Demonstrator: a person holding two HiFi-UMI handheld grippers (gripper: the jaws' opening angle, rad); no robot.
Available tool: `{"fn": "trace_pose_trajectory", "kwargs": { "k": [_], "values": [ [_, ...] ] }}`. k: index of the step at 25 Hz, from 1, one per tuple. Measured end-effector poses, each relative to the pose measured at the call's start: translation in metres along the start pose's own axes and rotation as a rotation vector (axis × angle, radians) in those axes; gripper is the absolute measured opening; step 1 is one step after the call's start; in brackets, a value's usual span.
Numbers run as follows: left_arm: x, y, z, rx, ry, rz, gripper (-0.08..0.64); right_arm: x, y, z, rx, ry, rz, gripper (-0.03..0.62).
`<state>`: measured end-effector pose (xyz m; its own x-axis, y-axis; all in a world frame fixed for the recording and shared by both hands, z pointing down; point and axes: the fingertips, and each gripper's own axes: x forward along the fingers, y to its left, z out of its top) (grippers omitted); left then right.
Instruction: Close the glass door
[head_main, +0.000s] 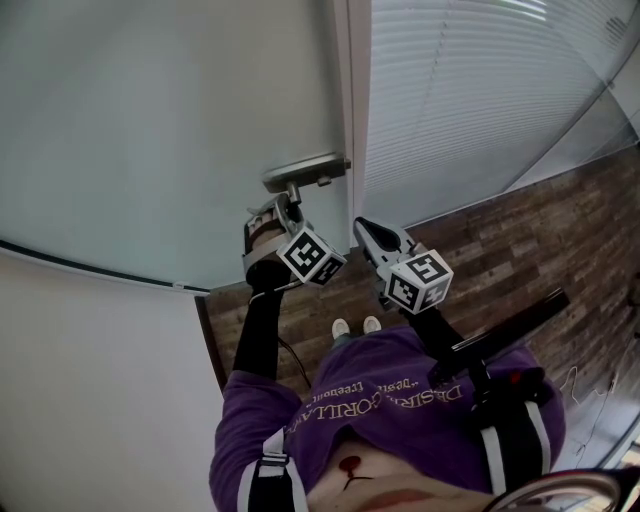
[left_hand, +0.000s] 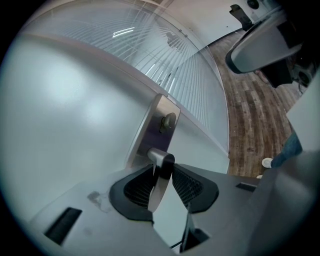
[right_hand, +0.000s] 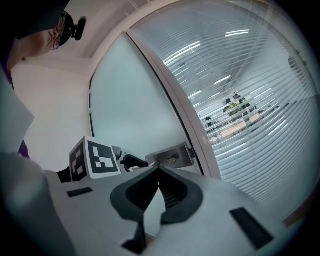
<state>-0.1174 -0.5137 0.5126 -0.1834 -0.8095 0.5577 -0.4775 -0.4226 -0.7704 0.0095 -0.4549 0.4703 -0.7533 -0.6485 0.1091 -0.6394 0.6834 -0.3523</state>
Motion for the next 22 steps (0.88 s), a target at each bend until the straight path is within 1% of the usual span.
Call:
{"fn": "trace_pose_trajectory", "kwargs": {
  "k": [5, 12, 17, 22],
  "values": [
    [0.011, 0.003, -0.005, -0.003, 0.001, -0.003, 0.112, 0.014, -0.002, -0.001, -0.005, -0.007, -0.011, -0.003],
    [0.01, 0.005, 0.002, 0.003, -0.009, -0.007, 0.112, 0.013, -0.004, 0.003, -0.002, -0.016, -0.021, -0.003],
    [0.013, 0.005, 0.003, -0.011, -0.021, -0.011, 0.112, 0.013, -0.005, 0.003, -0.003, -0.016, -0.02, -0.003],
    [0.012, 0.007, 0.004, -0.004, -0.014, -0.009, 0.112, 0.012, -0.001, 0.003, -0.001, -0.015, -0.015, -0.003]
  ]
}}
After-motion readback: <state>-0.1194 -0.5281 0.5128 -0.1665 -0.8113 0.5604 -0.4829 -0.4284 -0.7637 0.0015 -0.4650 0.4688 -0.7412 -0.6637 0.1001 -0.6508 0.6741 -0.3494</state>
